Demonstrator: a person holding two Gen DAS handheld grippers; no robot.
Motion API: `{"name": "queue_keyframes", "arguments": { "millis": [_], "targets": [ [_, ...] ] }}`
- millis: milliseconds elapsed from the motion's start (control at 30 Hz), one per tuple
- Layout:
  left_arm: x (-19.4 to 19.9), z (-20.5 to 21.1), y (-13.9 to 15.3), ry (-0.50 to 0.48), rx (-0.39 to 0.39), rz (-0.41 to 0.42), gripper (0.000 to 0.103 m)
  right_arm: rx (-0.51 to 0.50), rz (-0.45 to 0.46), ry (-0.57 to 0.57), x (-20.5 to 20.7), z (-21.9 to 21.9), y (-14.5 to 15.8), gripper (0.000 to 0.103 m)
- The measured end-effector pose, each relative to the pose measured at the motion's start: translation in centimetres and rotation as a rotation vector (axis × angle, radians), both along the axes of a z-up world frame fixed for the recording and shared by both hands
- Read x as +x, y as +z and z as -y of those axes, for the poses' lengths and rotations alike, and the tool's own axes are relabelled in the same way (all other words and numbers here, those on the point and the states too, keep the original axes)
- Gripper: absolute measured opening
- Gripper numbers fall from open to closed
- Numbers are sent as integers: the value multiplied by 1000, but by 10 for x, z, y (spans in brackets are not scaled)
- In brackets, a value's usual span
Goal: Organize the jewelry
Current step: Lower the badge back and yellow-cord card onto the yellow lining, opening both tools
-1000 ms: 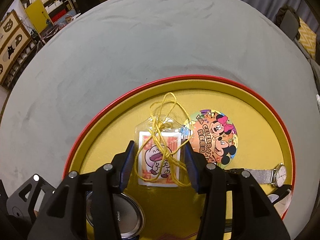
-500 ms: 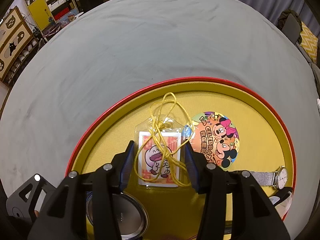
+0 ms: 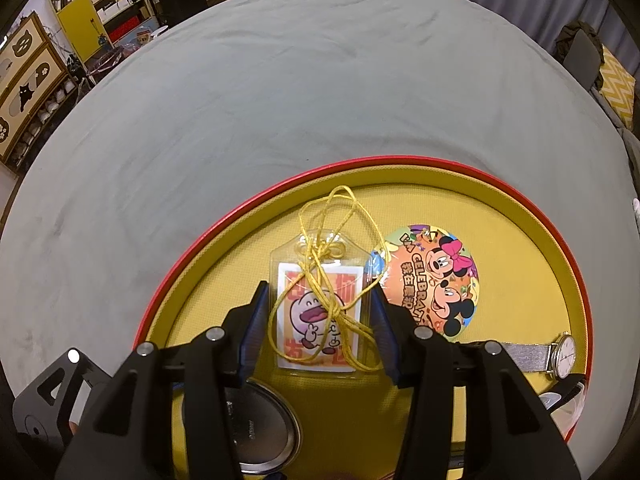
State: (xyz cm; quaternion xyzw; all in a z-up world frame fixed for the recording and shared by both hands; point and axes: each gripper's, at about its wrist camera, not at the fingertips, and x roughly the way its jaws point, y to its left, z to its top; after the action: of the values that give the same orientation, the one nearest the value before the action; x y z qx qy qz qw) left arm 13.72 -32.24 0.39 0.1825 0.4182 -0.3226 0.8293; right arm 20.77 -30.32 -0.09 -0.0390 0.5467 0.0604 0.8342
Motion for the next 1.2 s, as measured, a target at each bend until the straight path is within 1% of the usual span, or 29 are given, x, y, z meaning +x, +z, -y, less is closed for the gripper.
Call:
{"name": "queue_keyframes", "arguments": {
  "millis": [400, 633, 733, 900, 967, 1000, 1100, 1167, 1200],
  "targets": [
    [0, -1, -1, -4, -2, -1, 74, -17, 1, 0, 2, -3, 0, 46],
    [-2, -2, 0, -7, 2, 2, 74, -2, 4, -7, 2, -2, 2, 46],
    [-6, -3, 3, -7, 4, 22, 74, 13, 21, -13, 1, 0, 6, 46],
    [-7, -6, 17, -5, 8, 41, 74, 3, 48, -7, -2, 2, 24, 46],
    [-8, -7, 26, 6, 7, 58, 84, 7, 59, -10, -4, 4, 33, 60],
    [-9, -8, 31, 11, -1, 67, 85, 8, 67, -8, -5, 4, 37, 68],
    [-11, -12, 45, 30, -25, 78, 88, 2, 99, -3, -14, 3, 54, 73],
    [-13, -13, 54, 37, -27, 84, 93, -2, 114, -10, -19, 5, 65, 78],
    [-14, -13, 59, 36, -28, 84, 94, -5, 120, -14, -22, 6, 72, 85]
  ]
}}
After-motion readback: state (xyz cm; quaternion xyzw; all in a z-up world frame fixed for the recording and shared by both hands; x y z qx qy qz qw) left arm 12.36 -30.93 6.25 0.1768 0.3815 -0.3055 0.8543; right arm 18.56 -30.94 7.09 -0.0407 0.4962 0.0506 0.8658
